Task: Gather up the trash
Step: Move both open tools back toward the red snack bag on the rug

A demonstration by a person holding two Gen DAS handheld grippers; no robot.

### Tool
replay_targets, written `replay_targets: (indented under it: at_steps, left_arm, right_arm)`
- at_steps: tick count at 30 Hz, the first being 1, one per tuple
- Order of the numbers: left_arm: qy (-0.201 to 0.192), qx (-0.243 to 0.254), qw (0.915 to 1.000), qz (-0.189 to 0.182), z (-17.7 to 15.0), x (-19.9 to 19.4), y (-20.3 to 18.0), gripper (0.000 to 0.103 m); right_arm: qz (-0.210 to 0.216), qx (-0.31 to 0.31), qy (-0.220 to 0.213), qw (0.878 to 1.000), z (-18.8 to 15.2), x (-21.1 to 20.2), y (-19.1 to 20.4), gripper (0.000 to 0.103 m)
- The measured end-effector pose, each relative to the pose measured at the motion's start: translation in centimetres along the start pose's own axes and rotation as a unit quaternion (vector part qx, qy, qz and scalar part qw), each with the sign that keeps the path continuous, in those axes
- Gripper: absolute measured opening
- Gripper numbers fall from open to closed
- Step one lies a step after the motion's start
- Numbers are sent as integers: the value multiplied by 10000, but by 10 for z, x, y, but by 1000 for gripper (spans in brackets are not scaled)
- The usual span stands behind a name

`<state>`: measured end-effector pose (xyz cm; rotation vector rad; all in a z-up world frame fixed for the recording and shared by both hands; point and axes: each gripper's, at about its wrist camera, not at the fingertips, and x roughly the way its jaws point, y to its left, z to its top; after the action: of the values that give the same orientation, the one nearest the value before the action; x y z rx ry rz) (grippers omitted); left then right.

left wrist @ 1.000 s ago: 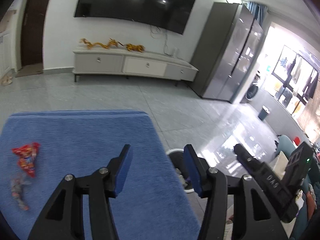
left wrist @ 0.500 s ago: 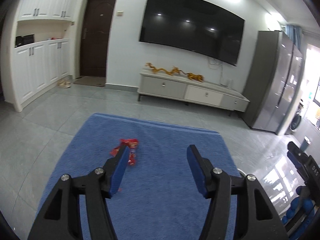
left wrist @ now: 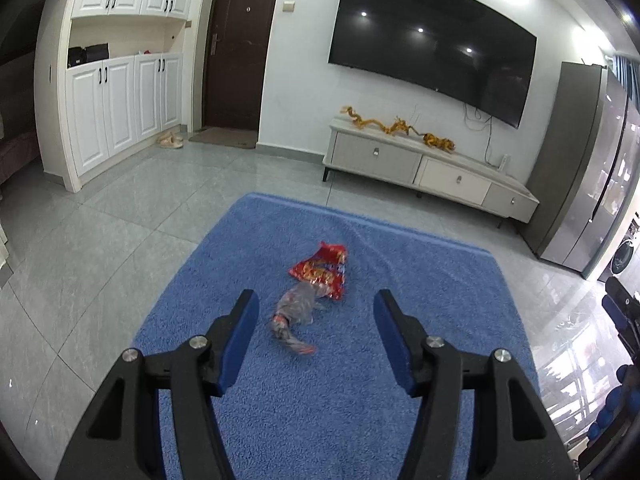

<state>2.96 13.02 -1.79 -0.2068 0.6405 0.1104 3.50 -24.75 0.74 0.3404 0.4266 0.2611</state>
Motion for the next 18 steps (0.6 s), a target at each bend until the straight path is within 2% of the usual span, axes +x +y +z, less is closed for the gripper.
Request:
replay_targets:
  at_steps: [11,18]
  left_arm:
    - [721,183,9967,-324,-35,57,0,58]
    - [950,411,9934,-486,-44,91,8,59]
  right_arm:
    - [65,-55,578,9983,-18,43,7,71]
    - [340,-334,1207,9916,-35,92,39,71]
